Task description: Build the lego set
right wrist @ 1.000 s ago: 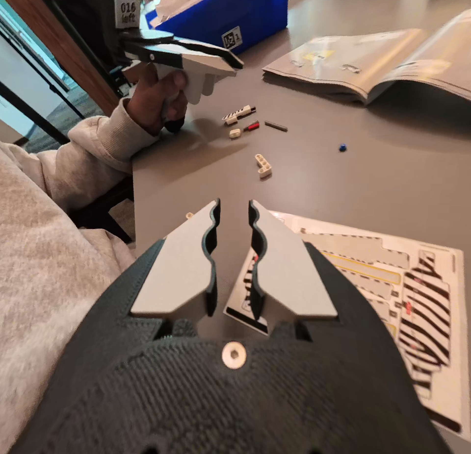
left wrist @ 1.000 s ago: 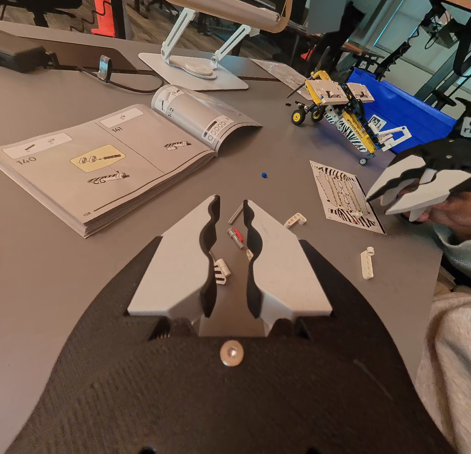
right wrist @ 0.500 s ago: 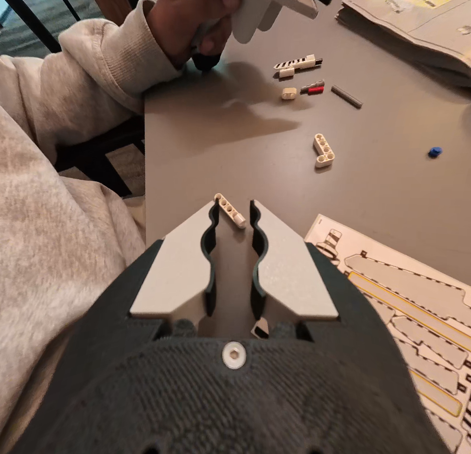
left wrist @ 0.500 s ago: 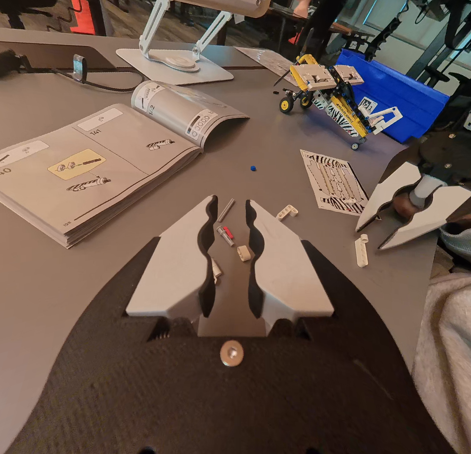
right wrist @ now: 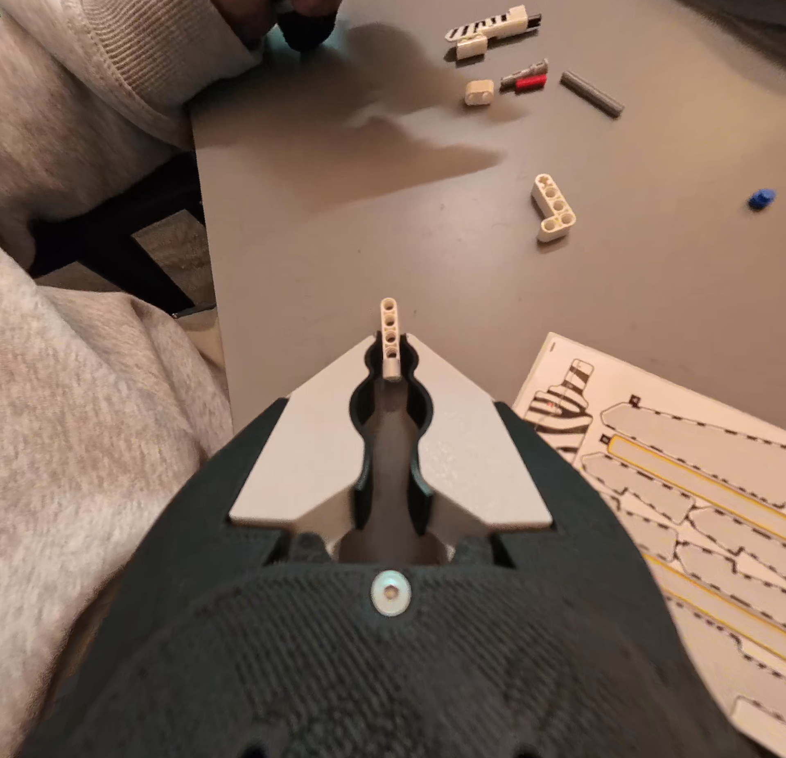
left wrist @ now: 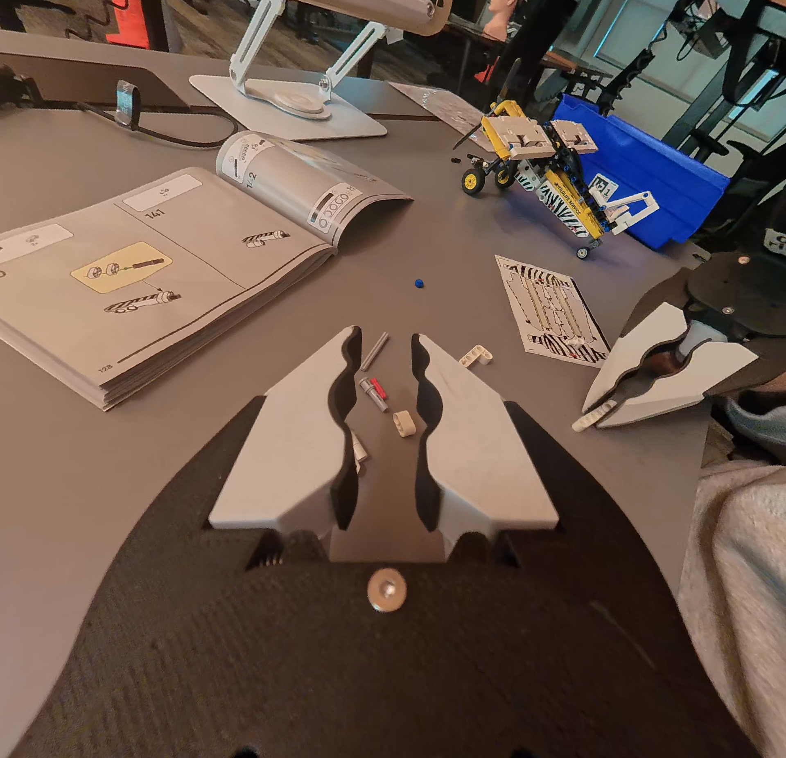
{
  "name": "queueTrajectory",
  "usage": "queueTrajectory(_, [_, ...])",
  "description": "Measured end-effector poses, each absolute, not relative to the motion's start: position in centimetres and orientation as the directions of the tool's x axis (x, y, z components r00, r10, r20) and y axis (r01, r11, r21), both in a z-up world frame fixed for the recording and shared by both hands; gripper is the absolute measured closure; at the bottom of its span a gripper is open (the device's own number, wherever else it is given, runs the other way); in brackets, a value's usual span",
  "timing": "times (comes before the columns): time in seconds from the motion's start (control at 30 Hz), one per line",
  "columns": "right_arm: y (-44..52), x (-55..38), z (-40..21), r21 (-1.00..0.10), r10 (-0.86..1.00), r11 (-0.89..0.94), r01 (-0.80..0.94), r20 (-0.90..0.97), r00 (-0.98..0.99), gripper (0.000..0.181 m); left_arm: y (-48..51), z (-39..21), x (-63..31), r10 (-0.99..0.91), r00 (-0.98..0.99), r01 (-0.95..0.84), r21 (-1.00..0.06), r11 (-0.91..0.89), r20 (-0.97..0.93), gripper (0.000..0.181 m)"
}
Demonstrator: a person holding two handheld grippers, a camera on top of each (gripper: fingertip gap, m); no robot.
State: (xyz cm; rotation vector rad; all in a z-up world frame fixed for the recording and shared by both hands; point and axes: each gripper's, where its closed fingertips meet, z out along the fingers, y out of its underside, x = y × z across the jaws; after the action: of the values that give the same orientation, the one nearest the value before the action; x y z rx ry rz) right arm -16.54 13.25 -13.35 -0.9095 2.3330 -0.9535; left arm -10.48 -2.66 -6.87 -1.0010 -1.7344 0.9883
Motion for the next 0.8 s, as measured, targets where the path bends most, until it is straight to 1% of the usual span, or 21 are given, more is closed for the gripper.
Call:
queueTrajectory(0.13, [13.6,-17.1,-13.3,-0.737,-0.63,0.597,-0.316,-0.187,-0.754,0.175,-2.6,-6.8,-10.5,0.912,-0.291,0.212,-0.91,0.355,0.288,0.159])
queueTrajectory(0.23, [14.0,-17.6,-13.3,-0.741,-0.577,0.608,-0.286,-0.165,-0.8,0.175,-2.6,-6.9,-10.5,0.912,-0.293,0.214,-0.91,0.355,0.287,0.159])
queueTrajectory(0.27, [14.1,-17.7,-13.4,-0.742,-0.57,0.606,-0.287,-0.153,-0.808,0.175,-2.8,-6.9,-10.4,0.909,-0.301,0.213,-0.909,0.359,0.289,0.161])
queueTrajectory(0.33, [14.2,-17.6,-13.4,-0.746,-0.566,0.595,-0.3,-0.123,-0.816,0.174,-3.7,-7.2,-10.2,0.886,-0.361,0.206,-0.902,0.379,0.291,0.181])
queueTrajectory(0.4, [14.2,-17.6,-13.4,-0.749,-0.57,0.582,-0.318,-0.097,-0.816,0.175,-4.7,-7.4,-9.9,0.864,-0.413,0.197,-0.898,0.393,0.288,0.181])
queueTrajectory(0.47, [14.0,-17.6,-13.4,-0.75,-0.576,0.575,-0.328,-0.086,-0.813,0.175,-4.7,-7.7,-10.1,0.866,-0.391,0.212,-0.885,0.414,0.312,0.181])
queueTrajectory(0.53, [13.8,-17.5,-13.4,-0.75,-0.577,0.572,-0.332,-0.081,-0.813,0.175,-3.8,-8.4,-10.9,0.879,-0.319,0.273,-0.854,0.443,0.354,0.171])
queueTrajectory(0.6, [13.8,-17.5,-13.4,-0.75,-0.577,0.573,-0.331,-0.082,-0.812,0.175,-3.1,-9.4,-11.4,0.895,-0.275,0.362,-0.824,0.435,0.351,0.167])
queueTrajectory(0.73, [13.7,-17.5,-13.4,-0.749,-0.576,0.58,-0.32,-0.099,-0.811,0.175,-3.1,-11.4,-11.5,0.96,-0.227,0.553,-0.789,0.268,0.167,0.172])
queueTrajectory(0.8, [13.7,-17.5,-13.4,-0.749,-0.576,0.582,-0.316,-0.105,-0.811,0.175,-3.1,-11.8,-11.6,0.976,-0.171,0.604,-0.768,0.213,0.136,0.171])
